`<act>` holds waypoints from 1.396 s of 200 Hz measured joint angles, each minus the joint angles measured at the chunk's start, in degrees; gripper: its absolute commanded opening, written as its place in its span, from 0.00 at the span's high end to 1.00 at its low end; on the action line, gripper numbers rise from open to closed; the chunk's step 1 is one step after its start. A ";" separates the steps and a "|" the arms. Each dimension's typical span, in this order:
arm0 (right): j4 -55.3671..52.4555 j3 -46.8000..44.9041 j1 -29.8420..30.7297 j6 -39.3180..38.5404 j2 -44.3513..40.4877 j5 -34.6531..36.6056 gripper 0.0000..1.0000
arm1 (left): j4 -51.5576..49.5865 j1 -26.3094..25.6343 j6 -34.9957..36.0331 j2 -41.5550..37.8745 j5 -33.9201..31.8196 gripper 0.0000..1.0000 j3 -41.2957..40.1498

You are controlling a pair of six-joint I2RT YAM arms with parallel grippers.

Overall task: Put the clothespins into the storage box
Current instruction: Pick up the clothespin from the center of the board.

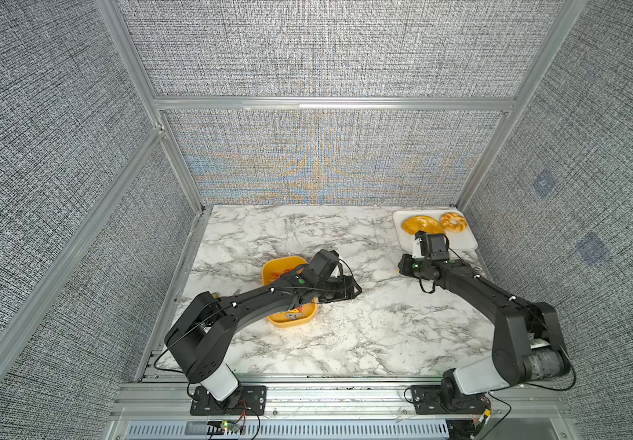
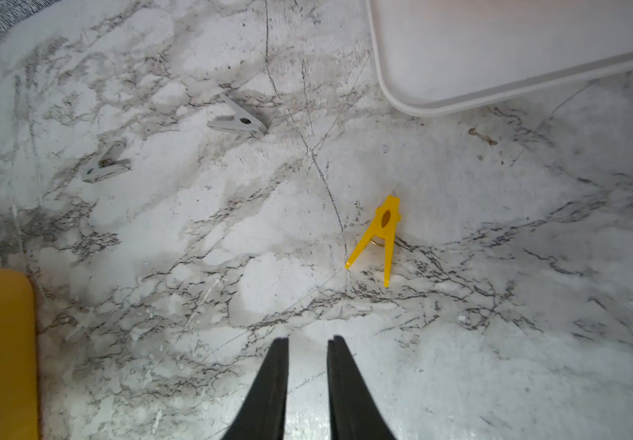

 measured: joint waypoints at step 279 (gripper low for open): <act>2.99 1.36 3.52 -3.08 9.22 4.81 1.00 | -7.93 5.75 3.28 -12.00 -7.98 0.26 -1.68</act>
